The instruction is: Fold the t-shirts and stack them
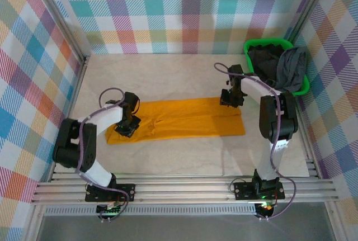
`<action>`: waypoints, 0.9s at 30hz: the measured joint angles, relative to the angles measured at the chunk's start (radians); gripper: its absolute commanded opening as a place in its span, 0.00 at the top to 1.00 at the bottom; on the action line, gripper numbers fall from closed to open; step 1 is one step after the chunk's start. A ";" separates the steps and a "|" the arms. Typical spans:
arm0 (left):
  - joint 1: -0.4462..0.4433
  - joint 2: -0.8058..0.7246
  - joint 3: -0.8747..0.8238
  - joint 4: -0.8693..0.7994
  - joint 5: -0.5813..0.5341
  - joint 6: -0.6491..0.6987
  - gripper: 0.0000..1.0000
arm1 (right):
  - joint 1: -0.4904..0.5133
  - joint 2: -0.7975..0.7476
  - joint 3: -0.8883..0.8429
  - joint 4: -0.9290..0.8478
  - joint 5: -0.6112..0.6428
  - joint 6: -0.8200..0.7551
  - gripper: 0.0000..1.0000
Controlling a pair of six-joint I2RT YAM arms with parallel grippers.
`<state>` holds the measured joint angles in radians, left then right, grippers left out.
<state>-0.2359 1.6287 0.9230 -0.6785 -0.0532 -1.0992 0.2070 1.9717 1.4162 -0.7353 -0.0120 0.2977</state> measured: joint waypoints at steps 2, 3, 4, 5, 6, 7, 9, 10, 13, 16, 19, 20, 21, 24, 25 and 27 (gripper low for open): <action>0.016 0.047 0.049 -0.024 0.000 0.021 0.77 | 0.004 0.020 -0.003 -0.028 0.017 -0.001 0.69; 0.025 0.077 0.085 -0.031 0.000 0.038 0.77 | 0.006 0.025 -0.006 -0.040 0.022 -0.001 0.69; 0.033 0.108 0.129 -0.042 0.000 0.055 0.77 | 0.011 0.026 -0.012 -0.050 0.031 0.000 0.68; 0.044 0.156 0.181 -0.048 -0.003 0.076 0.77 | 0.025 0.026 -0.025 -0.066 0.037 0.000 0.68; 0.051 0.195 0.232 -0.066 -0.006 0.095 0.77 | 0.038 0.023 -0.034 -0.074 0.043 0.003 0.67; 0.058 0.236 0.286 -0.075 -0.010 0.112 0.77 | 0.061 0.008 -0.052 -0.084 0.046 0.010 0.66; 0.074 0.343 0.442 -0.111 -0.013 0.138 0.77 | 0.104 -0.032 -0.109 -0.085 0.034 0.035 0.66; 0.077 0.388 0.511 -0.125 -0.013 0.149 0.76 | 0.127 -0.060 -0.150 -0.088 0.023 0.055 0.66; 0.079 0.541 0.750 -0.135 -0.006 0.177 0.75 | 0.192 -0.144 -0.270 -0.105 -0.020 0.116 0.66; 0.065 0.706 1.025 -0.182 0.018 0.197 0.75 | 0.261 -0.211 -0.364 -0.110 -0.071 0.191 0.65; 0.029 0.874 1.300 -0.157 0.061 0.212 0.74 | 0.355 -0.242 -0.414 -0.101 -0.123 0.272 0.64; 0.019 0.894 1.330 -0.148 0.069 0.215 0.74 | 0.375 -0.245 -0.418 -0.098 -0.133 0.286 0.64; 0.003 0.924 1.376 -0.138 0.090 0.217 0.73 | 0.403 -0.245 -0.422 -0.093 -0.152 0.306 0.64; -0.037 1.006 1.491 -0.060 0.163 0.219 0.71 | 0.499 -0.232 -0.416 -0.053 -0.221 0.384 0.63; -0.047 1.020 1.507 -0.034 0.179 0.219 0.70 | 0.516 -0.224 -0.410 -0.042 -0.238 0.401 0.63; -0.068 1.069 1.583 -0.008 0.219 0.217 0.69 | 0.555 -0.204 -0.389 -0.020 -0.279 0.435 0.62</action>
<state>-0.3038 2.6976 2.5061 -0.6861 0.1658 -0.8822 0.7616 1.7679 1.0275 -0.7551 -0.2909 0.7322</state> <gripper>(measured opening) 0.302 0.373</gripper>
